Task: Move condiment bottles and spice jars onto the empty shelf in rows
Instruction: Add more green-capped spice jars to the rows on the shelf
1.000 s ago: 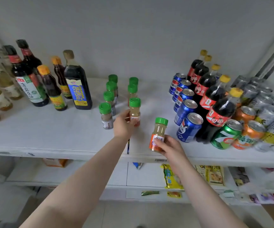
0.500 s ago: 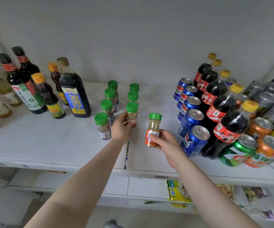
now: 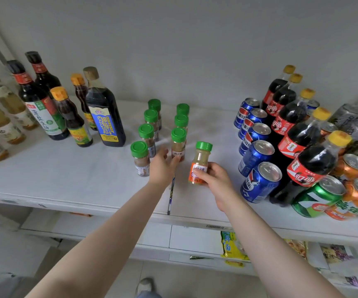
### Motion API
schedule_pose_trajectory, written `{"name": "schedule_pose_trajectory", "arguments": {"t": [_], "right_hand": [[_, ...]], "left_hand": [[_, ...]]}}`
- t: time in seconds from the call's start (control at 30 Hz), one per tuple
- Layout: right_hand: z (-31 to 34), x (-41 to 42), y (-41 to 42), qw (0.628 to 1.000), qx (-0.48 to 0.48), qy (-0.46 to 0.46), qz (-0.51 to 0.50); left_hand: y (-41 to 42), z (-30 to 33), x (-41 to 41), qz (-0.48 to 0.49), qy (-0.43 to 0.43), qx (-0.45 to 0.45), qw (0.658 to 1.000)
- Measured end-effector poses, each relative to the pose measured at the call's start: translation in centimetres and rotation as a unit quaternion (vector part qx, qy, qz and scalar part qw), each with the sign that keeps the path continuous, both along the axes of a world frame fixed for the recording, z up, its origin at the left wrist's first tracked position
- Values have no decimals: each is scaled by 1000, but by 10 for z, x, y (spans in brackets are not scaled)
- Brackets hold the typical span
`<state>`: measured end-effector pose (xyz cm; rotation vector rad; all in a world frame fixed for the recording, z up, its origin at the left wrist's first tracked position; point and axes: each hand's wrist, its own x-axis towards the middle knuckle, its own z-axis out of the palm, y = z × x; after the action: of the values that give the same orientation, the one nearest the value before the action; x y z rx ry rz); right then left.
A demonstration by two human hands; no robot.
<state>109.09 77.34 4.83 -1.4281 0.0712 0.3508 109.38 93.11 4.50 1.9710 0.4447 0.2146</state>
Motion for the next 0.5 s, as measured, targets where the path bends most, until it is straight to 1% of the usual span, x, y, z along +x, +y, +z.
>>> {"name": "schedule_pose_trajectory", "arguments": {"t": [0.07, 0.17, 0.3, 0.43, 0.5], "right_hand": [[-1, 2, 6, 1000, -12, -12, -4], [1, 3, 18, 999, -20, -28, -3], [2, 4, 39, 995, -62, -69, 19], [-7, 8, 56, 991, -102, -90, 10], [-26, 17, 60, 989, -110, -94, 7]], "left_hand": [[-1, 7, -11, 11, 11, -26, 1000], [-2, 23, -28, 4, -16, -52, 998], [1, 50, -28, 9, -58, -28, 998], [7, 65, -21, -6, -49, 17, 999], [10, 65, -19, -7, -40, 30, 999]]}}
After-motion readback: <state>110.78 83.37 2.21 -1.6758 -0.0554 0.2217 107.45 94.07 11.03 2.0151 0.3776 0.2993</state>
